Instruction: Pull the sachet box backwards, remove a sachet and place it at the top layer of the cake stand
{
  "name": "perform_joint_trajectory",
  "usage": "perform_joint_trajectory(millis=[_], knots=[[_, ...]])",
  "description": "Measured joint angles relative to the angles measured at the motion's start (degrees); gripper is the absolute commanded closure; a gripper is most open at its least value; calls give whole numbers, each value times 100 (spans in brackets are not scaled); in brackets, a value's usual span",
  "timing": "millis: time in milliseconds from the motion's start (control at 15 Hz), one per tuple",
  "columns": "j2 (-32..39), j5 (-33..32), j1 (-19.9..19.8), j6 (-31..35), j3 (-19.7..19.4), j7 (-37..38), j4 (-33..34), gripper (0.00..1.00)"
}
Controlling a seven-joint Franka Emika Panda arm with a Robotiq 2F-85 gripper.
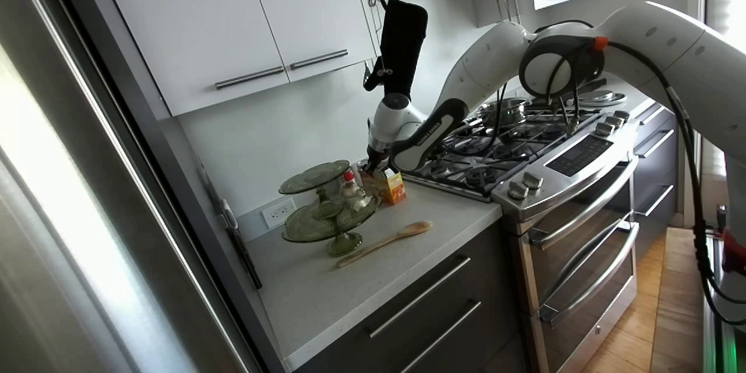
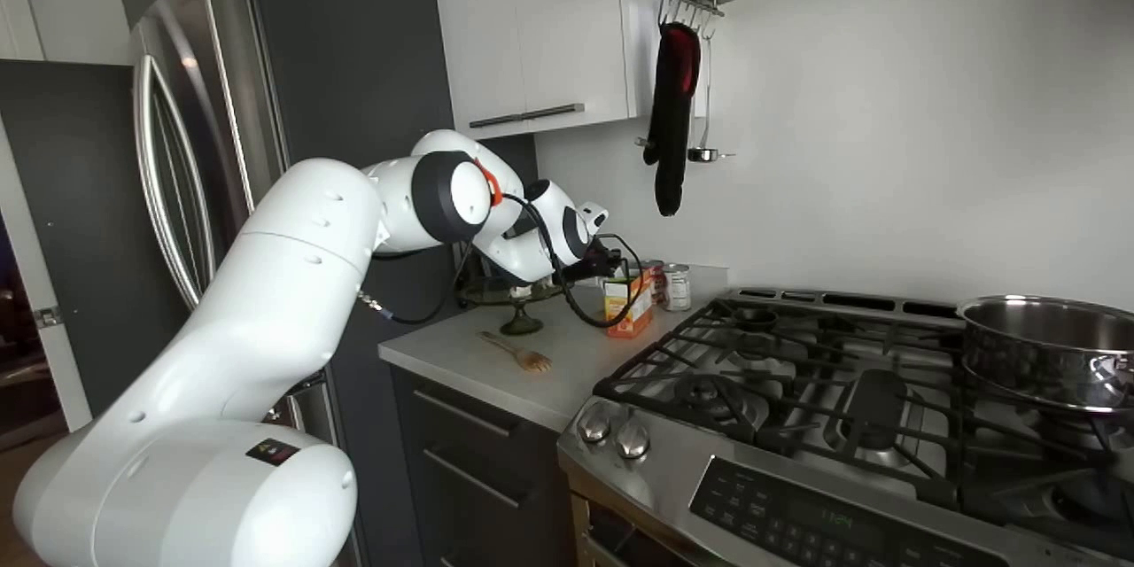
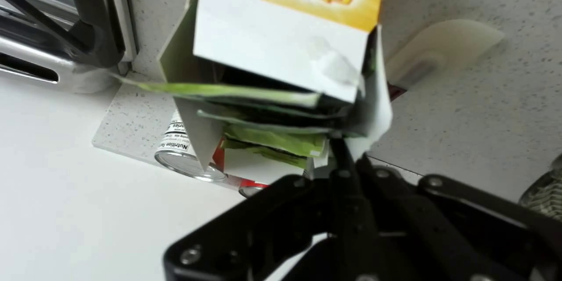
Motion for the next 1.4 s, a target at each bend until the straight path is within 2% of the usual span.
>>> perform_joint_trajectory(millis=[333, 733, 1067, 1400], knots=[[-68, 145, 44, -313, 7, -63, 8, 100], [-611, 149, 277, -1804, -13, 53, -215, 100], [-1253, 133, 444, -2490, 37, 397, -872, 100], [-1907, 57, 541, -2480, 174, 973, -1855, 100]])
